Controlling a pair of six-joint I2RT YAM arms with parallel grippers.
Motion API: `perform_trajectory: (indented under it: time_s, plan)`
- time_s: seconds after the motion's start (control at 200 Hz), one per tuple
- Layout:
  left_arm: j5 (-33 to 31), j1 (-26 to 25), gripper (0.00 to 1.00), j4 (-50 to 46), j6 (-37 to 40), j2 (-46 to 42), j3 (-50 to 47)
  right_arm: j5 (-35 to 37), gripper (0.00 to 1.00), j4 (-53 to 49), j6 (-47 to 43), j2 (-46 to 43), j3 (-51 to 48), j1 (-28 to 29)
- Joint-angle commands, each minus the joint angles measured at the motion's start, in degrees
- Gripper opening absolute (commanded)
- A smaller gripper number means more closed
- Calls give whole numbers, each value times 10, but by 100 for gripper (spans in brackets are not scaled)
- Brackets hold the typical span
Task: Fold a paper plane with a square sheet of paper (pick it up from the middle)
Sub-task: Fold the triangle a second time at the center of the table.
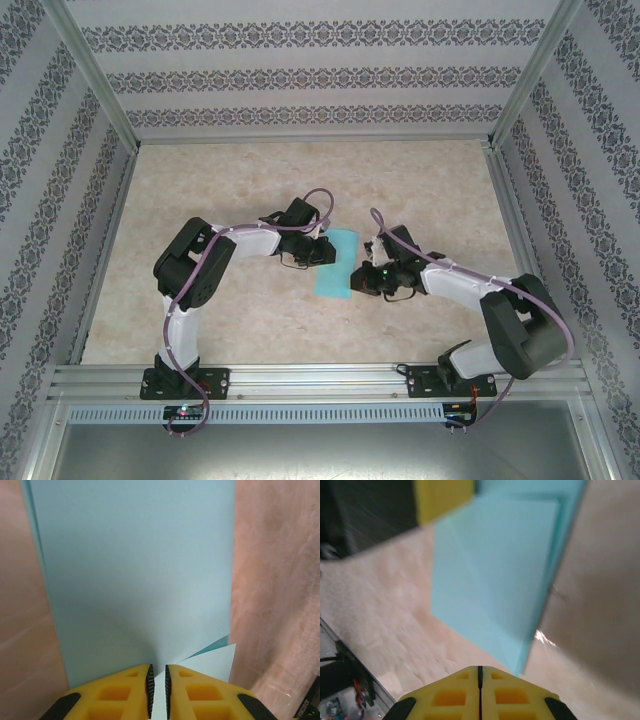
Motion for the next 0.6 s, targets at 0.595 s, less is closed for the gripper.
perform_trajectory:
  time_s: [0.595]
  plan:
    - [-49, 12, 20, -23, 29, 35, -22, 28, 7, -5, -62, 157, 88, -60]
